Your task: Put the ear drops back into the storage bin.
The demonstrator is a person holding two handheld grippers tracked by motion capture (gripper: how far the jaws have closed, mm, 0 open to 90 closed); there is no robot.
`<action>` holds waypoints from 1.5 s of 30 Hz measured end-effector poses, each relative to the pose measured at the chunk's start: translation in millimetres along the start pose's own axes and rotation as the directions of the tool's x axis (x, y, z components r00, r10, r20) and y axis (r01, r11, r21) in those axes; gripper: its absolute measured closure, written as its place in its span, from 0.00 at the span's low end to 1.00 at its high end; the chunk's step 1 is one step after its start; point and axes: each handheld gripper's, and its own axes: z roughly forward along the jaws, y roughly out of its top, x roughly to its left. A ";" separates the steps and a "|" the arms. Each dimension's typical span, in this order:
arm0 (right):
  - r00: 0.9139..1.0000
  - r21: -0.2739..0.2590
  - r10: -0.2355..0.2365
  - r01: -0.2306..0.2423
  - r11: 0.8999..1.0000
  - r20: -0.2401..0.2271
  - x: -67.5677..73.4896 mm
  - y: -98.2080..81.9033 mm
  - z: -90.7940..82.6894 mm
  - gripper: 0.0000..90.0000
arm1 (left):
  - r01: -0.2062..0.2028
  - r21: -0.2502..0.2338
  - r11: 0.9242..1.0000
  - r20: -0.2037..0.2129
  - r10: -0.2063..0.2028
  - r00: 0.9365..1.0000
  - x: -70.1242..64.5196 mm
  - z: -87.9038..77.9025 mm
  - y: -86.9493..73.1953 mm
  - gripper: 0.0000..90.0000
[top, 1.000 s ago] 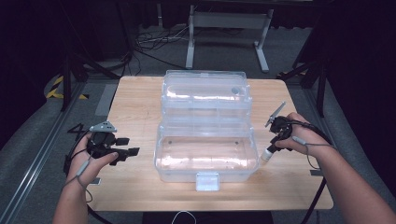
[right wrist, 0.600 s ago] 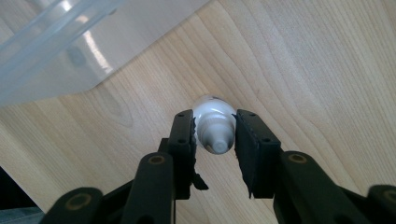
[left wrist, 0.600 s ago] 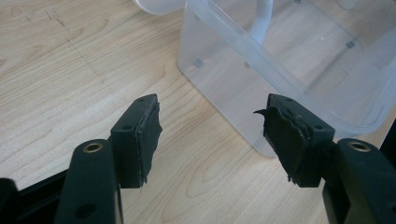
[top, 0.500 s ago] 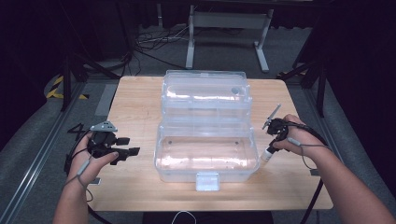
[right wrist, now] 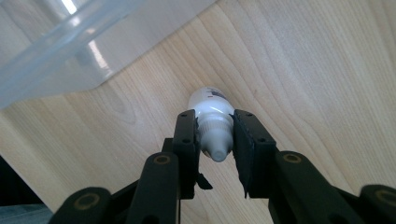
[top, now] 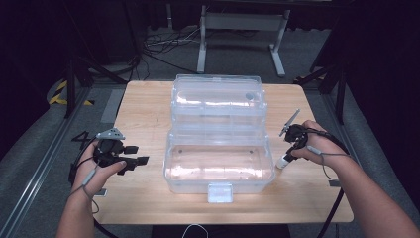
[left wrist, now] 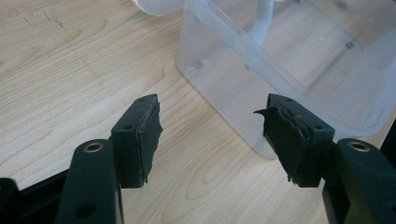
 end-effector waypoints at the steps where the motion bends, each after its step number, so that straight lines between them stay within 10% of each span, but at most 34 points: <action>1: 1.000 0.004 -0.005 0.005 1.000 0.004 0.1 0.1 -2.4 0.79 | 0.001 0.000 1.000 -0.001 -0.001 1.000 0.2 -0.2 0.1 0.41; 20: 0.992 -0.018 -0.123 0.122 0.992 -0.007 14.4 3.5 -50.1 0.79 | 0.004 -0.001 1.000 0.003 -0.004 1.000 1.2 0.5 0.8 0.41; 45: 0.946 -0.009 -0.325 0.325 0.946 0.002 49.9 23.2 -92.1 0.79 | 0.004 0.001 1.000 0.006 -0.004 1.000 1.2 0.9 0.9 0.41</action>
